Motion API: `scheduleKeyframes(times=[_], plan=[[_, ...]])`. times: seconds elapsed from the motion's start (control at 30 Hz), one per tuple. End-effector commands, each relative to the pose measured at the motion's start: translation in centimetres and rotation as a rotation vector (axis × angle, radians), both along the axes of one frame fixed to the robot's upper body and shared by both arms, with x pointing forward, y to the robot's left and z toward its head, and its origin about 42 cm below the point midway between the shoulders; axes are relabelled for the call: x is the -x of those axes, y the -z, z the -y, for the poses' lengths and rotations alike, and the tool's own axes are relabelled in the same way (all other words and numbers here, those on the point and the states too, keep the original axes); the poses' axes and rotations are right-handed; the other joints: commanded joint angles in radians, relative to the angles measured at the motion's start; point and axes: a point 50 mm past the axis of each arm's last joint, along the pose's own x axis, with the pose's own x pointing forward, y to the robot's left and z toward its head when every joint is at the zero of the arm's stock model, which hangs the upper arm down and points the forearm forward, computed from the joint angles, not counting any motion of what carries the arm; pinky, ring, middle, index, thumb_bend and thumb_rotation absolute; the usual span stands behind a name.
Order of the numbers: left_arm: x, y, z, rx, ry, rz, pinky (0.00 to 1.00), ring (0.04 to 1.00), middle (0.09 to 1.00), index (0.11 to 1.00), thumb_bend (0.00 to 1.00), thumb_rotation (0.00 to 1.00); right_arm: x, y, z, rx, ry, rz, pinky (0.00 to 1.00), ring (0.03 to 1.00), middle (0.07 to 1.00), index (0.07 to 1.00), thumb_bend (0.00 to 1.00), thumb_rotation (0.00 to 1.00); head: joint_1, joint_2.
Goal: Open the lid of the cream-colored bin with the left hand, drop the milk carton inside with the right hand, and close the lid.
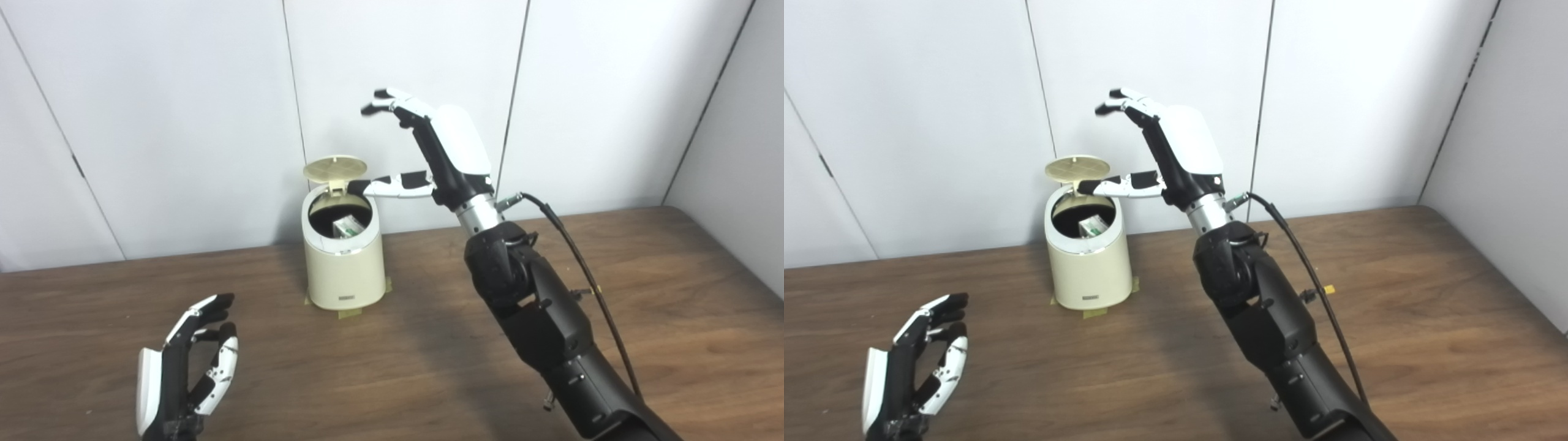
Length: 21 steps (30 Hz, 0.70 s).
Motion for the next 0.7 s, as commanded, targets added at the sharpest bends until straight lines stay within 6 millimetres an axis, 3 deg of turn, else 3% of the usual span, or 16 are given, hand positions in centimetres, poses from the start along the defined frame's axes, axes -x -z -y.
scheduleKeyframes(times=[0.0,0.23,0.33,0.4,0.47,0.53,0.67], plan=[[-0.4,1.5,-0.1,0.0,-0.009,-0.025,0.65,0.746,0.758,0.745,0.19,0.6,1.1,-0.9,-0.3,-0.124,-0.049,0.07,0.77,0.905,0.954,0.968,0.84,0.82,0.002,-0.001],[-2.9,-1.8,0.3,0.012,0.013,0.065,0.65,0.746,0.759,0.743,0.18,0.62,5.1,4.7,-0.2,-0.397,-0.012,0.045,0.66,0.77,0.825,0.857,0.63,0.81,0.015,-0.009],[-5.3,-5.3,-0.1,-0.059,0.034,0.122,0.65,0.751,0.768,0.758,0.21,0.74,6.8,7.4,0.5,-0.444,0.013,-0.056,0.69,0.784,0.816,0.833,0.45,0.81,0.023,-0.012],[-6.6,-7.6,-0.2,-0.099,0.039,0.139,0.67,0.765,0.778,0.771,0.24,0.84,7.7,8.5,1.0,-0.458,-0.01,-0.124,0.75,0.83,0.855,0.861,0.41,0.84,0.025,-0.015],[-7.9,-9.9,-0.1,-0.14,0.053,0.145,0.71,0.797,0.799,0.791,0.3,0.9,8.6,9.4,1.4,-0.459,-0.044,-0.192,0.81,0.878,0.901,0.909,0.45,0.89,0.025,-0.014],[-9.2,-12.3,0.0,-0.206,0.063,0.152,0.8,0.862,0.849,0.836,0.48,0.98,9.4,10.2,1.8,-0.43,-0.064,-0.25,0.9,0.956,0.977,0.98,0.59,0.96,0.03,-0.015],[-11.3,-17.0,1.3,-0.313,0.065,0.168,0.86,0.913,0.881,0.857,0.68,1.0,11.1,11.6,2.4,-0.401,-0.1,-0.327,0.91,0.976,0.999,0.999,0.68,0.98,0.049,-0.017]])
